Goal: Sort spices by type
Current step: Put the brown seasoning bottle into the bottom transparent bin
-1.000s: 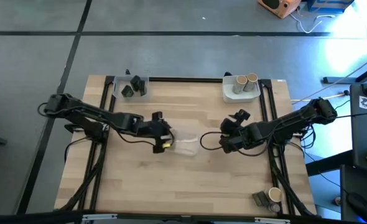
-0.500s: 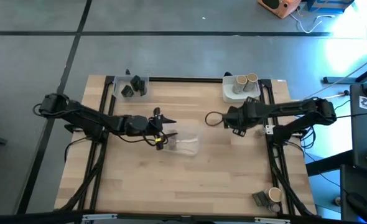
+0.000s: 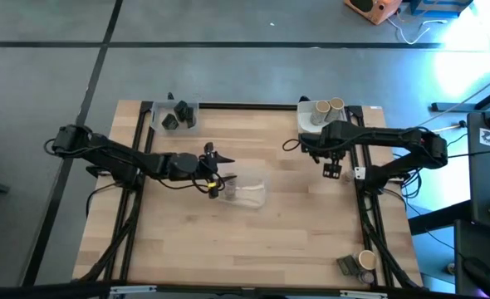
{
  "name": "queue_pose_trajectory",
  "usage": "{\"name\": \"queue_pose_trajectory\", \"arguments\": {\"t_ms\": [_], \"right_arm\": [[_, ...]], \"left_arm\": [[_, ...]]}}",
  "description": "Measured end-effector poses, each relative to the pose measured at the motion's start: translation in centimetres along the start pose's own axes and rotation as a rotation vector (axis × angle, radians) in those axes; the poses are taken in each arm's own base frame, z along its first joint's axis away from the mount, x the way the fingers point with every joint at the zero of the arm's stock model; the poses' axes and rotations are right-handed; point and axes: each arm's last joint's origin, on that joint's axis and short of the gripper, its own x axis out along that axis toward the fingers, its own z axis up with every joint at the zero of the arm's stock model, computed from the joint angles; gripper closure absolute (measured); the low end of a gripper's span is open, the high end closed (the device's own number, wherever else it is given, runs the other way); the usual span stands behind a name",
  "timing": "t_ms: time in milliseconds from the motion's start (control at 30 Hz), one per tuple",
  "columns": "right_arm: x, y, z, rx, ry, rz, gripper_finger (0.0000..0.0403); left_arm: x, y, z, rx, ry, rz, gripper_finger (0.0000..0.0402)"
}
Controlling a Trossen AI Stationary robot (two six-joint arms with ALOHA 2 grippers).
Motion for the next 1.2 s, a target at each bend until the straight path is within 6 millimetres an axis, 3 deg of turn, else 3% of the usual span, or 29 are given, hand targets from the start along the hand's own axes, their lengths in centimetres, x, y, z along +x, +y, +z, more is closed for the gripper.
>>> {"name": "queue_pose_trajectory", "arguments": {"t_ms": [133,433,633,1200], "right_arm": [[0.8,0.2,-0.2,-0.052,0.030,0.010,0.0075],[5.7,1.4,-2.1,-0.096,0.220,0.067,0.0075],[5.4,1.3,-1.6,-0.110,0.172,0.044,0.0075],[9.7,2.3,0.9,-0.198,0.471,0.073,0.0075]], "left_arm": [[0.0,0.0,-0.1,0.004,0.012,-0.001,0.0164],[0.0,0.0,-0.2,0.010,0.021,-0.001,0.0164],[0.0,0.0,-0.2,0.013,0.015,-0.001,0.0164],[0.0,0.0,-0.2,0.014,0.020,-0.001,0.0164]]}}
